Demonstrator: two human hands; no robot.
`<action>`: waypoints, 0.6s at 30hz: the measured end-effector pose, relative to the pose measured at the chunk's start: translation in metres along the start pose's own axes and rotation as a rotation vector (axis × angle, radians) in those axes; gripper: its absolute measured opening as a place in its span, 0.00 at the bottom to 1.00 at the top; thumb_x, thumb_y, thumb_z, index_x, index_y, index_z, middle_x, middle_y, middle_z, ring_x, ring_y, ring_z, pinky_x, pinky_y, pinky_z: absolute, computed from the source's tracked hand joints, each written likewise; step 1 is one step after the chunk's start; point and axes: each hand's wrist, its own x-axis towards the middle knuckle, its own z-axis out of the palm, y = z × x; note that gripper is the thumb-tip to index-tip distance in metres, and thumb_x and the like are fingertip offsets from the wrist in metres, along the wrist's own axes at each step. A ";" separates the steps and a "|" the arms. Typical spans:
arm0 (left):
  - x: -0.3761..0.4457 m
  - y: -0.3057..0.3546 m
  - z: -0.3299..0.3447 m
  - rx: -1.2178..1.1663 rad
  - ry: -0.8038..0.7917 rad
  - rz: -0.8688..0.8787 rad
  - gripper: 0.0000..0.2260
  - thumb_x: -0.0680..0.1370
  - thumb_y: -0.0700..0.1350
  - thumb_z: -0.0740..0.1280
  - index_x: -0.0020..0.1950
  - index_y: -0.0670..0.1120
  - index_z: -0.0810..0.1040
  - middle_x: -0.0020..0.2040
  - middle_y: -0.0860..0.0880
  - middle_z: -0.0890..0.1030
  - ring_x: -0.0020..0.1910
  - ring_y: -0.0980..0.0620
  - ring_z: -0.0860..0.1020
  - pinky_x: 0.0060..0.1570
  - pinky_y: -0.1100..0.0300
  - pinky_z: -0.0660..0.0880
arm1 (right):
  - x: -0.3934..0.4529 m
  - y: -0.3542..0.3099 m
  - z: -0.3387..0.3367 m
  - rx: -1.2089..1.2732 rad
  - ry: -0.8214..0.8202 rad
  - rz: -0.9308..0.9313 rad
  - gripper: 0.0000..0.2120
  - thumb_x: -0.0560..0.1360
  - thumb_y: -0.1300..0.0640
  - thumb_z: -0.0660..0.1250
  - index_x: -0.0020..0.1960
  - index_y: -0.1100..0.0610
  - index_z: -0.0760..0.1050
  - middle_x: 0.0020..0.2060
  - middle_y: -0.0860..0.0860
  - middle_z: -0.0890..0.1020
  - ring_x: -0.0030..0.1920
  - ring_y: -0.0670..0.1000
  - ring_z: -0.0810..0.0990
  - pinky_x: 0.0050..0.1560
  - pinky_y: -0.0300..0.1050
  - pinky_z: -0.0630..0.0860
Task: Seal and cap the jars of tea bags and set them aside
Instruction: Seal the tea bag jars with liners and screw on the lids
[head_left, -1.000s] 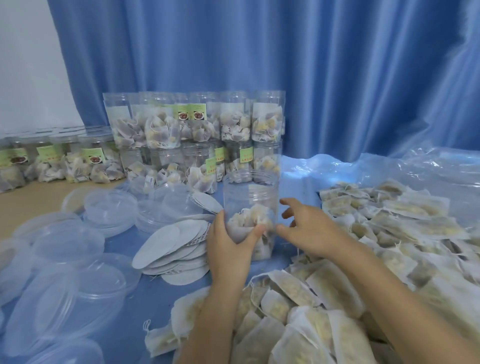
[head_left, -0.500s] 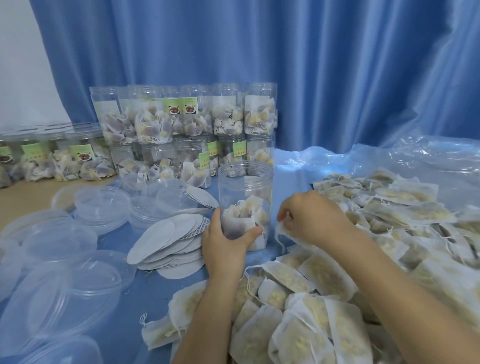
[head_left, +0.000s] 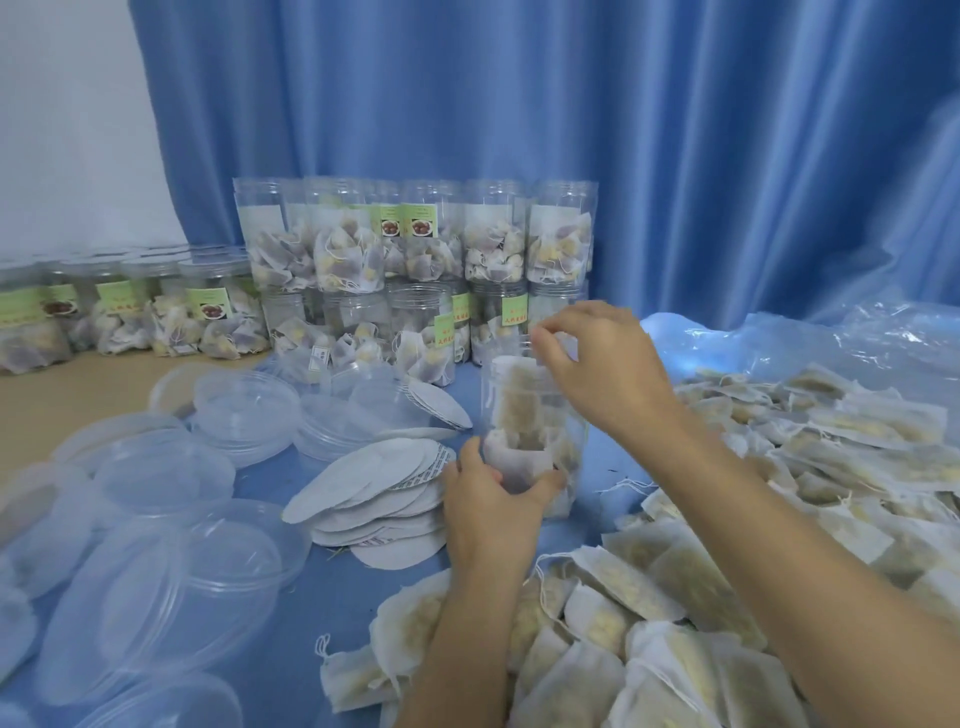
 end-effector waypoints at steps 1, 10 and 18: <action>-0.001 0.002 -0.001 -0.013 0.013 0.023 0.34 0.65 0.53 0.76 0.68 0.51 0.67 0.49 0.51 0.75 0.48 0.53 0.74 0.44 0.62 0.67 | -0.002 -0.007 0.004 0.001 0.102 -0.092 0.09 0.77 0.55 0.64 0.50 0.56 0.83 0.50 0.53 0.82 0.56 0.58 0.76 0.58 0.51 0.70; 0.009 0.019 -0.036 -0.443 0.686 0.064 0.15 0.71 0.33 0.65 0.48 0.51 0.68 0.34 0.55 0.73 0.28 0.60 0.73 0.31 0.74 0.66 | -0.005 -0.078 0.061 0.185 -0.102 -0.296 0.11 0.78 0.64 0.61 0.57 0.62 0.79 0.52 0.58 0.81 0.53 0.58 0.79 0.52 0.49 0.74; 0.030 0.008 -0.070 -0.648 0.935 -0.166 0.10 0.72 0.35 0.64 0.48 0.47 0.69 0.35 0.56 0.71 0.29 0.71 0.72 0.31 0.77 0.65 | 0.005 -0.092 0.100 -0.344 -0.705 -0.170 0.12 0.79 0.53 0.62 0.40 0.59 0.67 0.38 0.52 0.71 0.43 0.56 0.71 0.41 0.46 0.67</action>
